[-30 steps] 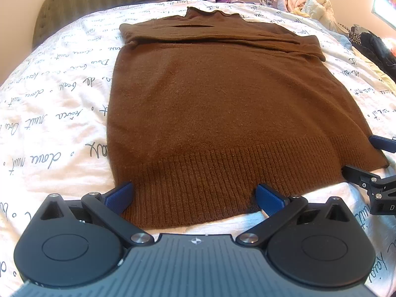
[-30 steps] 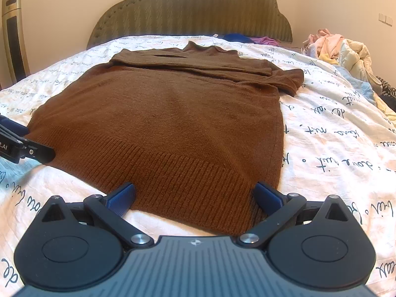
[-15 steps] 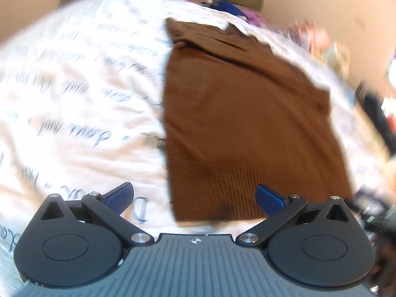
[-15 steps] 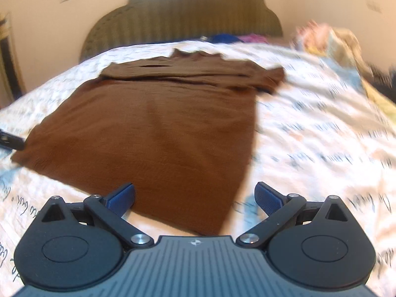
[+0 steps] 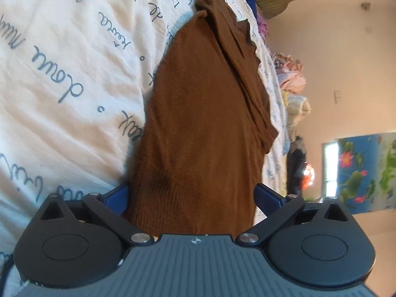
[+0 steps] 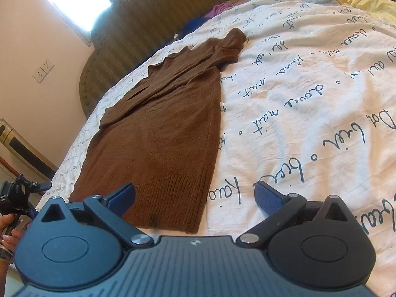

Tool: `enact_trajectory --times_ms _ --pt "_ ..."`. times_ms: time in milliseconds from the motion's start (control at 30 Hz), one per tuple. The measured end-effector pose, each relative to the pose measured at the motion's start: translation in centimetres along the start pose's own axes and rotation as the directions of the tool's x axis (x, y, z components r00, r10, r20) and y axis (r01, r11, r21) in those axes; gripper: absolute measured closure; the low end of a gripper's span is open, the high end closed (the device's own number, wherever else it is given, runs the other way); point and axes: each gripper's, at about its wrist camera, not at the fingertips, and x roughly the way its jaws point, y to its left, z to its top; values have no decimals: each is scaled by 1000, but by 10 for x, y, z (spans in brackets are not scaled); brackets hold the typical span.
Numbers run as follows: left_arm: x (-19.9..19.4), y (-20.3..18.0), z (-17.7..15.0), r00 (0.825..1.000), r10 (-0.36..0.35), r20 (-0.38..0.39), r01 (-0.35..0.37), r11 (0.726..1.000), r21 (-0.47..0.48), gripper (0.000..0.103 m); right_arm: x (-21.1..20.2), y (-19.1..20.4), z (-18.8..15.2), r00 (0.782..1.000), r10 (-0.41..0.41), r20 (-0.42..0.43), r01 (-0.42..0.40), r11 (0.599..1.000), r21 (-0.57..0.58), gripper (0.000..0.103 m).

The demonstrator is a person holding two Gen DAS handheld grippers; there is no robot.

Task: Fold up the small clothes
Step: 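Grasp the brown sweater's ribbed hem with both tools, then lift the hem with both tools and fold it toward the collar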

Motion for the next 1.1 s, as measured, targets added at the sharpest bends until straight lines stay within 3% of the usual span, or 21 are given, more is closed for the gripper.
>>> enact_trajectory --times_ms 33,67,100,167,200,267,400,433,500,533,567,800,1100 --pt "1 1 0 1000 -21 -3 21 1000 -7 22 1 -1 0 1000 20 -4 -20 1000 3 0" --pt "4 3 0 999 -25 -20 24 1000 -19 46 3 -1 1 999 37 -15 -37 999 10 0" --pt "8 5 -2 999 -19 -39 18 999 -32 64 4 -2 2 999 49 -23 -48 998 29 0" --pt "14 8 -5 998 0 -64 -2 999 -32 75 8 -4 7 996 82 -44 -78 993 84 0" --pt "17 9 -7 998 5 -67 -7 1000 -22 87 9 -3 9 995 84 -55 -79 993 87 0" --pt "20 12 -10 998 8 -66 -10 1000 -21 98 14 1 10 995 72 -72 -68 995 67 0" --pt "20 15 -14 999 1 -53 -1 1000 -7 98 18 11 6 990 90 -104 -88 996 25 1" --pt "17 17 -15 999 0 -51 0 1000 -2 98 20 14 4 990 87 -113 -86 996 11 5" --pt "16 21 -15 999 -7 -49 7 1000 -14 99 22 23 -1 993 47 -108 -52 998 -42 27" --pt "15 21 -15 999 -13 -48 12 1000 -12 99 23 26 -3 994 16 -104 -23 998 -67 63" --pt "15 21 -15 999 -17 -46 16 1000 -11 99 25 26 -4 993 -8 -114 1 998 -59 90" --pt "10 23 -18 999 -21 -34 21 1000 -6 99 24 19 -10 996 -3 -93 1 1000 -22 94" --pt "-11 9 -12 998 -51 43 50 999 21 100 8 28 7 999 22 -31 -23 999 -28 96"
